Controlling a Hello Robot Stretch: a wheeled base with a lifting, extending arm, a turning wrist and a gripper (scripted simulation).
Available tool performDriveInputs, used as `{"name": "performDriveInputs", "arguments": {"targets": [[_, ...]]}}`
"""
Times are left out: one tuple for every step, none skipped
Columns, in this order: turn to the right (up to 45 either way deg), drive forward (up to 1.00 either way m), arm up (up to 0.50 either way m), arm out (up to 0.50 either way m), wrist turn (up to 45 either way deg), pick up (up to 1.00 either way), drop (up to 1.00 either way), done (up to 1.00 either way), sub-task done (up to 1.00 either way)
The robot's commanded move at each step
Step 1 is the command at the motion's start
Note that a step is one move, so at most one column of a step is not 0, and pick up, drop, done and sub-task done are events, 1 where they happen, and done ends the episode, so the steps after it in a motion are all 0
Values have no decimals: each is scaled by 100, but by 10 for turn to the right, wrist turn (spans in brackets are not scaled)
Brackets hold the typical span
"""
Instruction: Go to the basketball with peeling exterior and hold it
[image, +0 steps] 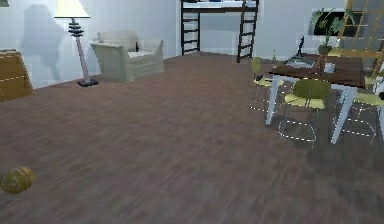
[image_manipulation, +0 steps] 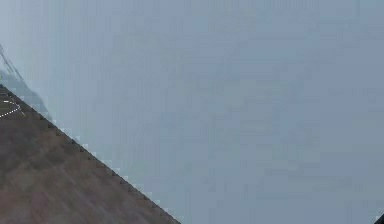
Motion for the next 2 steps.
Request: {"name": "performDriveInputs", "arguments": {"targets": [[420,0,0,0,0,0,0,0,0],[0,10,0,0,0,0,0,0,0]]}}
